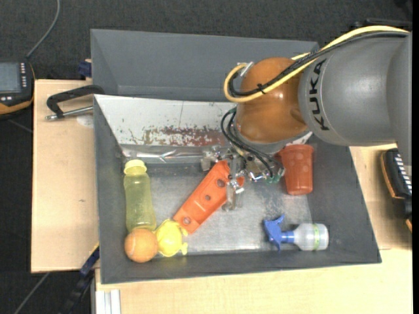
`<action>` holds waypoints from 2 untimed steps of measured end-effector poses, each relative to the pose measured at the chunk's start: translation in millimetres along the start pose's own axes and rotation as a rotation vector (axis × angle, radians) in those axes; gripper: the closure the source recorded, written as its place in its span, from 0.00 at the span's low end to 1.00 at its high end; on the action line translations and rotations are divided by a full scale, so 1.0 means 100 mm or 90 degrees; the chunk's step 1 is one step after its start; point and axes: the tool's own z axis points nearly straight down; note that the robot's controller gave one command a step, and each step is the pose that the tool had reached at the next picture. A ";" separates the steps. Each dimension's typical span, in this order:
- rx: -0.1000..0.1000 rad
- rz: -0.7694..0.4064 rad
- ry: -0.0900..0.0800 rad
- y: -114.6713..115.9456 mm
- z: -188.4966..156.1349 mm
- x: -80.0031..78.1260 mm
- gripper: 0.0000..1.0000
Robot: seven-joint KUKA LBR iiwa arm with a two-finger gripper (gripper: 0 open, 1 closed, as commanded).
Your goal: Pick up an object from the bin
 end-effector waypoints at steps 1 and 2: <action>0.000 0.159 -0.004 -0.38 0.40 0.03 1.00; 0.000 0.159 -0.004 -0.38 0.40 0.03 1.00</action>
Offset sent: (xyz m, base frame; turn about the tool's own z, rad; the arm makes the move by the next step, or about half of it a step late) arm 0.0000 0.0000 0.0000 0.0000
